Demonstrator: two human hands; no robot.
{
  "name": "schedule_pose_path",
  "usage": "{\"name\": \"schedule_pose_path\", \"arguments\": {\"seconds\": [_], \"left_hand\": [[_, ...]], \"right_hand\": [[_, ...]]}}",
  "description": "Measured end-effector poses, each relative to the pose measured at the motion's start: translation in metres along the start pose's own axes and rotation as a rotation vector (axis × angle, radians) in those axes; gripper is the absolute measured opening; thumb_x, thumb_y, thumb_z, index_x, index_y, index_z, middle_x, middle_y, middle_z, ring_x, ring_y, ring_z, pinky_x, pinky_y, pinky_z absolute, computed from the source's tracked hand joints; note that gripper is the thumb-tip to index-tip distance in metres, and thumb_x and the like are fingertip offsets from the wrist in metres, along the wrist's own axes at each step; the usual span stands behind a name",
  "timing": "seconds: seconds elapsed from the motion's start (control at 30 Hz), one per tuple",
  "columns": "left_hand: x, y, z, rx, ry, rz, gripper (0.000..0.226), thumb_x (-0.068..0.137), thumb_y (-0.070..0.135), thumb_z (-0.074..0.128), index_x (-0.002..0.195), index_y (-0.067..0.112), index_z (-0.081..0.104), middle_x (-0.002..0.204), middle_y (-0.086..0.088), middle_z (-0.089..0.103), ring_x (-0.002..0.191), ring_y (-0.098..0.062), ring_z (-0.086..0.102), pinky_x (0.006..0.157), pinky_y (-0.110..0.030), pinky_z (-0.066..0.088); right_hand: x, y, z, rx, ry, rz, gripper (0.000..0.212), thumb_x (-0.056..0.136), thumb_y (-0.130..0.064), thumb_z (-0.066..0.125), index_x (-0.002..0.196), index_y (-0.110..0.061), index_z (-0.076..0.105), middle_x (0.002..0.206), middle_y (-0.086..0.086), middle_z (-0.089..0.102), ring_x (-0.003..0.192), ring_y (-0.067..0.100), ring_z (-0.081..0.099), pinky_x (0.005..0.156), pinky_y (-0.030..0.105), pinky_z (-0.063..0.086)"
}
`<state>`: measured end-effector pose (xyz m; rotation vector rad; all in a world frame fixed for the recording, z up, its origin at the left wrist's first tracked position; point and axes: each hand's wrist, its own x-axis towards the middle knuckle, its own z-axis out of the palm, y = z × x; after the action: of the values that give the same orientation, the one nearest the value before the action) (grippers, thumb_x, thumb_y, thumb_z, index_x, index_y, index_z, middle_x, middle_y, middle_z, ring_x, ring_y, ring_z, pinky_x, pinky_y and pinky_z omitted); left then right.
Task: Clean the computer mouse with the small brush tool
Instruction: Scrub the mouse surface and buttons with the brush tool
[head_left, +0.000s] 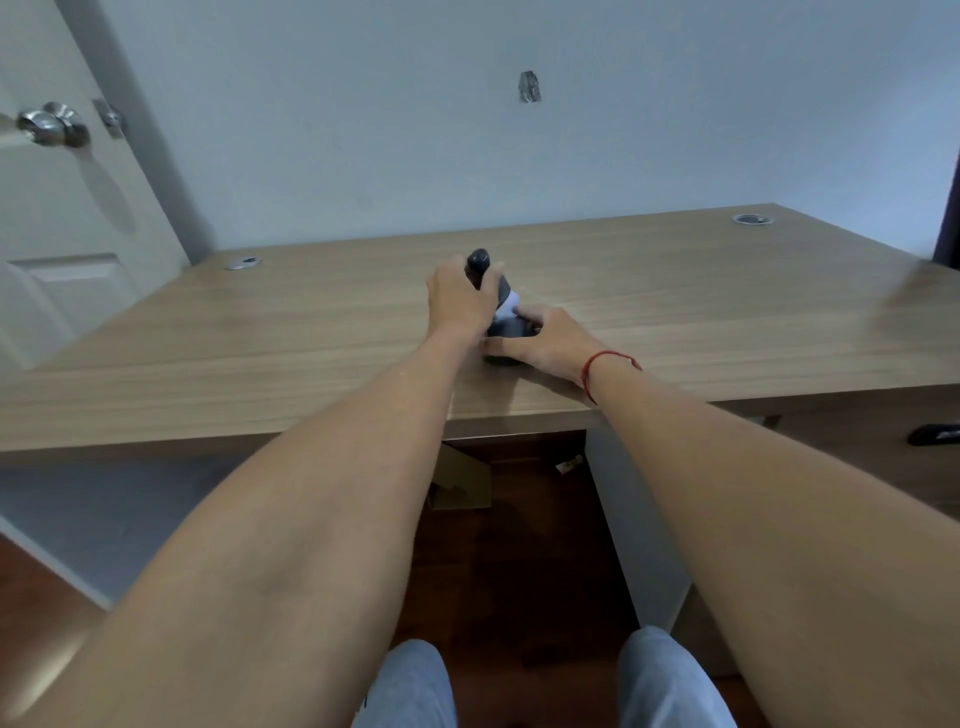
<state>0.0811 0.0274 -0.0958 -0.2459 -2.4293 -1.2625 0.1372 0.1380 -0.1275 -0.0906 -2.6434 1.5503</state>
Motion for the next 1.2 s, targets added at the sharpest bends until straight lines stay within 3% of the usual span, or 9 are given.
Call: {"name": "schedule_pose_path", "arguments": {"seconds": [0.13,0.3,0.43,0.57,0.67,0.73,0.9,1.07,1.2], "left_hand": [[0.000,-0.009,-0.005,0.116,-0.023,-0.052,0.031,0.093,0.025,0.053,0.099,-0.004,0.062,0.106,-0.023,0.065,0.106,-0.037,0.059,0.081,-0.039,0.047],[-0.005,-0.016,-0.012,-0.037,0.057,-0.037,0.034,0.090,0.028,0.056,0.062,0.009,0.050,0.065,-0.008,0.054,0.085,-0.036,0.060,0.065,-0.031,0.040],[-0.009,-0.027,-0.014,0.038,0.037,-0.056,0.035,0.091,0.031,0.055,0.088,-0.003,0.062,0.096,-0.023,0.066,0.099,-0.037,0.059,0.077,-0.037,0.045],[-0.007,-0.019,-0.015,-0.076,0.090,-0.080,0.032,0.091,0.032,0.057,0.075,0.005,0.055,0.079,-0.015,0.059,0.087,-0.030,0.058,0.067,-0.032,0.041],[-0.011,-0.027,-0.007,-0.058,0.108,-0.148,0.036,0.092,0.030,0.055,0.094,-0.005,0.061,0.102,-0.020,0.065,0.104,-0.032,0.059,0.076,-0.033,0.044],[-0.014,-0.027,-0.004,-0.098,0.149,-0.213,0.037,0.093,0.028,0.054,0.106,-0.005,0.060,0.113,-0.021,0.063,0.111,-0.032,0.056,0.084,-0.035,0.045],[-0.017,-0.030,-0.006,-0.252,0.169,-0.270,0.032,0.090,0.027,0.055,0.091,-0.004,0.065,0.084,-0.011,0.062,0.083,-0.026,0.060,0.066,-0.026,0.038],[-0.018,-0.032,-0.004,-0.194,0.222,-0.253,0.037,0.090,0.030,0.057,0.094,-0.007,0.064,0.098,-0.020,0.068,0.098,-0.032,0.061,0.075,-0.032,0.045],[-0.018,-0.030,-0.002,-0.258,0.241,-0.247,0.034,0.089,0.030,0.059,0.085,-0.003,0.066,0.082,-0.012,0.067,0.080,-0.025,0.063,0.076,-0.035,0.053]], "right_hand": [[0.000,0.001,0.002,-0.020,0.036,-0.007,0.086,0.065,-0.060,0.081,0.136,-0.018,0.057,0.128,0.000,0.061,0.120,0.022,0.057,0.105,0.040,0.046],[0.002,0.001,0.001,-0.020,0.036,-0.006,0.088,0.066,-0.061,0.081,0.137,-0.016,0.056,0.132,0.004,0.061,0.123,0.025,0.057,0.106,0.041,0.046],[0.002,0.000,0.003,-0.018,0.040,-0.004,0.096,0.070,-0.056,0.080,0.148,-0.013,0.043,0.147,0.006,0.052,0.134,0.026,0.049,0.114,0.044,0.039],[0.002,0.001,0.004,-0.055,0.044,-0.011,0.088,0.075,-0.058,0.076,0.145,-0.013,0.047,0.140,0.005,0.057,0.130,0.026,0.053,0.111,0.042,0.042],[0.008,0.002,0.008,-0.161,0.081,-0.013,0.061,0.088,-0.064,0.050,0.128,-0.019,0.059,0.128,0.006,0.061,0.123,0.027,0.052,0.110,0.042,0.036],[0.011,0.001,0.010,-0.241,0.086,-0.004,0.053,0.098,-0.052,0.030,0.124,-0.016,0.058,0.129,0.014,0.061,0.125,0.031,0.053,0.113,0.047,0.030],[0.009,0.001,0.014,-0.408,0.150,-0.035,0.045,0.105,-0.037,0.018,0.125,-0.014,0.052,0.130,0.014,0.060,0.126,0.035,0.053,0.114,0.048,0.028],[0.011,0.004,0.017,-0.417,0.145,-0.017,0.048,0.105,-0.039,0.015,0.125,-0.014,0.050,0.128,0.013,0.062,0.125,0.034,0.053,0.116,0.049,0.024],[0.010,0.005,0.016,-0.414,0.132,-0.008,0.049,0.105,-0.041,0.012,0.127,-0.017,0.049,0.128,0.013,0.063,0.127,0.033,0.052,0.118,0.050,0.020]]}}
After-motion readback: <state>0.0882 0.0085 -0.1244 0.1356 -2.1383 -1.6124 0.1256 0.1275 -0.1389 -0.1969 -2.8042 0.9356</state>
